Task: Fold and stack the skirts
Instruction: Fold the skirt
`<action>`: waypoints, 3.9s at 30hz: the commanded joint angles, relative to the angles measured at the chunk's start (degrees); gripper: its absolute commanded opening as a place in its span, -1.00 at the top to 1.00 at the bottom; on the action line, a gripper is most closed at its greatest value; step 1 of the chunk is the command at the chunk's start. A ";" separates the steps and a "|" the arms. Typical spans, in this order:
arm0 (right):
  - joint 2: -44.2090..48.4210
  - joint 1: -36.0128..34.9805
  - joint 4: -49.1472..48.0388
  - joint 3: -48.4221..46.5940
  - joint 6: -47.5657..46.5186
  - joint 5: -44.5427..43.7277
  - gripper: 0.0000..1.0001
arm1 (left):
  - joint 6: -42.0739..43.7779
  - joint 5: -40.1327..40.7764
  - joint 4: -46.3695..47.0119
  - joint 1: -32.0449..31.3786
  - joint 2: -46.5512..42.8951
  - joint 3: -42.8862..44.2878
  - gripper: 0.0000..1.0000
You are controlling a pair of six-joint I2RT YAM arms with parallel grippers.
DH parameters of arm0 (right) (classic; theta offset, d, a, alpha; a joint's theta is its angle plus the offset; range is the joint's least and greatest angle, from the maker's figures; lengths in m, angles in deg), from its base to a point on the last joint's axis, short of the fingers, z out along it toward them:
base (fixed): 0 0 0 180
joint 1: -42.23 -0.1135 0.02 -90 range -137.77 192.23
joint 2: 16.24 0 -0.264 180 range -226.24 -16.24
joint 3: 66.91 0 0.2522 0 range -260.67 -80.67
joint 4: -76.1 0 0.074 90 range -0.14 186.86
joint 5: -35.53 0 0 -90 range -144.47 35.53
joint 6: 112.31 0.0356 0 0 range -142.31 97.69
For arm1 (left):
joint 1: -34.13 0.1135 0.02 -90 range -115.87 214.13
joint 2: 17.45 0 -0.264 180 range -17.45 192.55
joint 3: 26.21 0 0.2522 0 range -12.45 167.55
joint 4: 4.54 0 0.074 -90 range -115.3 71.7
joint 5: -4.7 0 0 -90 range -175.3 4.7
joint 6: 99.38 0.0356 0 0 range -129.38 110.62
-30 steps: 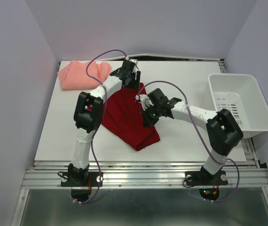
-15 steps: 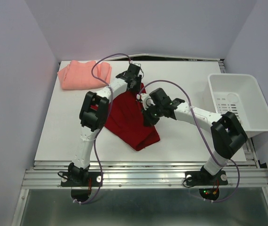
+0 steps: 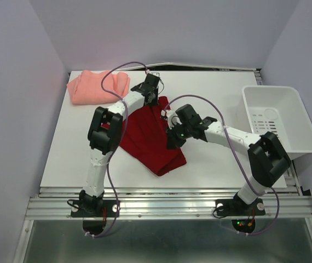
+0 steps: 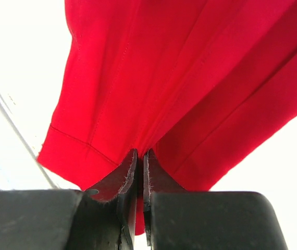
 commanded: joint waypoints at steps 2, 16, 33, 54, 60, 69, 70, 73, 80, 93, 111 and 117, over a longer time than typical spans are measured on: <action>4.47 -0.04 -2.53 4.37 6.79 4.65 0.99 | -1.62 0.06 4.53 0.96 -14.34 -3.73 1.00; 8.08 1.45 -2.88 11.84 13.12 3.68 0.99 | -0.57 0.14 4.09 -5.54 -8.22 3.29 1.00; 3.95 7.25 0.89 10.97 11.71 3.50 0.99 | 0.31 -1.16 5.50 -2.73 -3.79 2.88 -0.25; 12.73 14.64 10.83 5.69 4.77 4.38 0.05 | 21.49 -25.42 2.88 5.18 -46.61 -37.65 -0.72; 6.16 14.11 14.51 0.87 7.58 13.87 -0.07 | 20.02 -27.98 -5.67 8.42 -43.71 -40.10 -0.08; -3.69 13.58 14.61 3.59 5.91 13.08 0.16 | 19.91 -30.36 -3.90 9.84 -39.68 -45.30 -0.08; -4.57 13.58 13.82 3.58 6.43 13.00 0.33 | 21.31 -30.27 -4.25 9.84 -36.88 -44.26 -0.04; -6.94 13.58 12.32 4.02 7.23 13.79 0.87 | 22.46 -28.70 -3.56 10.01 -31.25 -41.01 -0.04; -8.36 13.05 6.62 8.68 10.74 17.83 0.99 | 26.58 -24.91 -2.14 10.19 -15.69 -24.23 0.12; 9.39 15.25 8.72 0.87 9.69 15.64 0.21 | 36.35 -37.47 -3.12 10.36 -39.02 -29.19 -0.93; 6.06 12.88 10.30 8.59 10.39 22.39 -0.04 | 22.21 -63.38 10.32 7.56 -52.77 -60.85 -0.26; 4.75 12.88 7.40 3.34 13.02 26.09 -0.01 | 6.49 -73.94 20.44 3.52 -42.42 -64.90 0.05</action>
